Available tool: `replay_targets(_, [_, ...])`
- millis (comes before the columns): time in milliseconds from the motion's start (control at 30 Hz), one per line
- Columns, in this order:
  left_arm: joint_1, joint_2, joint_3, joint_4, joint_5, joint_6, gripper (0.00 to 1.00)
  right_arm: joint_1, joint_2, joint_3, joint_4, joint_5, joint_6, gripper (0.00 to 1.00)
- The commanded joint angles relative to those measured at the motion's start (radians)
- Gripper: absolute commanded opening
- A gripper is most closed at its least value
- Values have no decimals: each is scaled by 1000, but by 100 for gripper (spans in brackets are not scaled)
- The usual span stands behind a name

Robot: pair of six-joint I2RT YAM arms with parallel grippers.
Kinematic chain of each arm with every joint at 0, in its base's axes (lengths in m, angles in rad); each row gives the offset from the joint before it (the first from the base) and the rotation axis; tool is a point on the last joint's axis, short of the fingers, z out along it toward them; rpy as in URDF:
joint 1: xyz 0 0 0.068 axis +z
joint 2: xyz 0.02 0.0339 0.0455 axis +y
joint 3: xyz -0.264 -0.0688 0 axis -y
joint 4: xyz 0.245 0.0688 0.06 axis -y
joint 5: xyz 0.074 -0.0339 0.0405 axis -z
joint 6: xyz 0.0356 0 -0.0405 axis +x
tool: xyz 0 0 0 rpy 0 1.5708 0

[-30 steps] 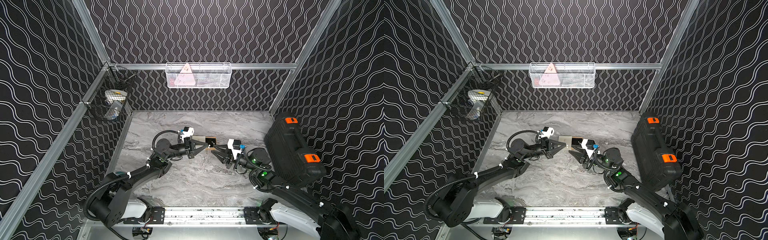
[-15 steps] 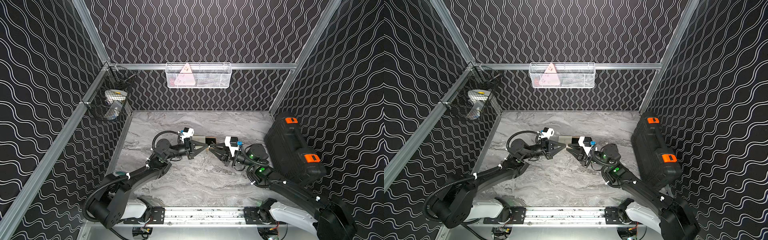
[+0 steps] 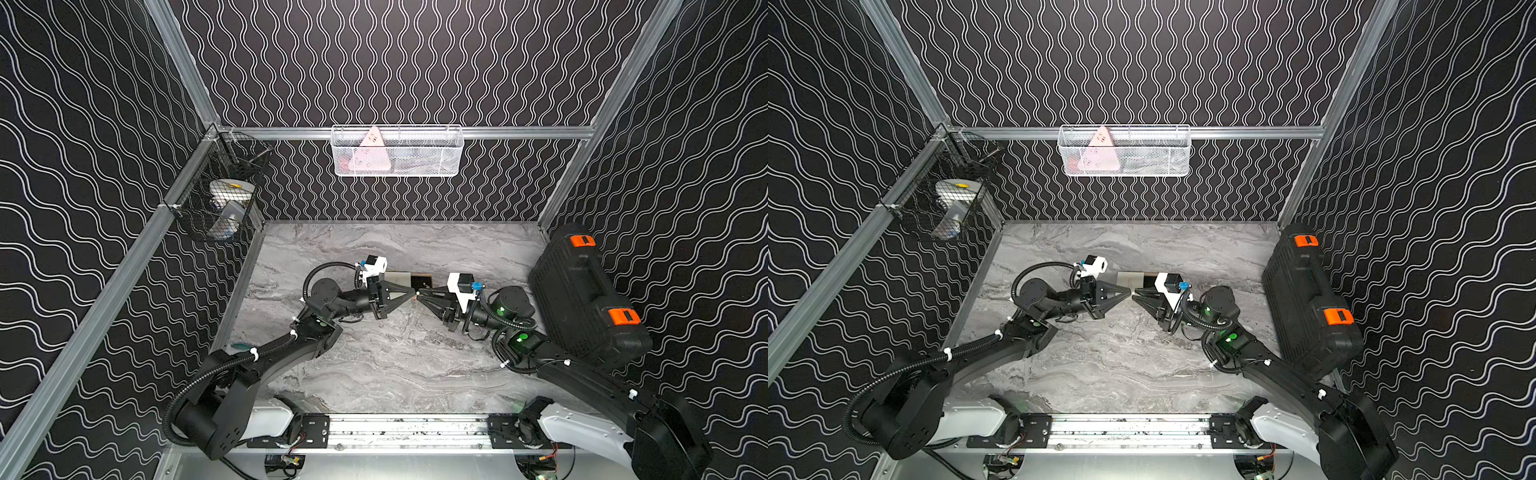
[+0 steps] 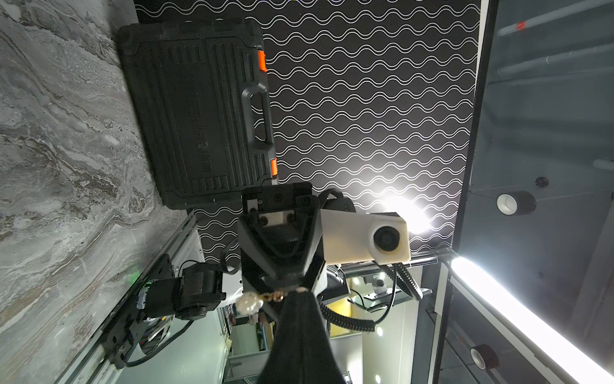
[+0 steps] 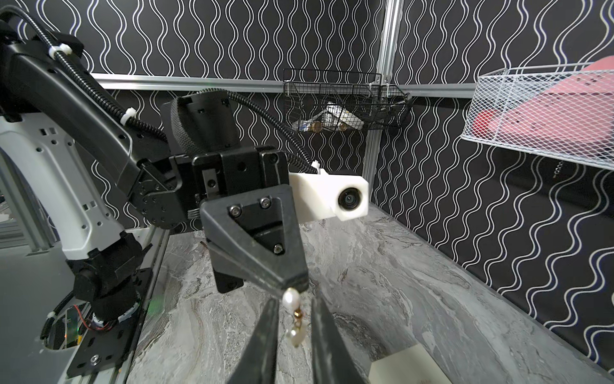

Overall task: Place the earrings into the drawer-style jewelry box
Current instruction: Pick up the earring from the center of the board.

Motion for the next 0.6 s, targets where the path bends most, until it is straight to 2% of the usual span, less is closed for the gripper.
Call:
replay_targets(0, [2, -2, 5, 46, 20, -16, 0, 0, 5, 14, 30, -22, -3, 21])
replay_targets(200, [2, -24, 14, -12, 22, 15, 0, -2, 10, 15, 39, -34, 1, 20])
replay_targets(567, [2, -15, 8, 17, 24, 1, 0, -2, 15, 23, 45, -38, 6, 21])
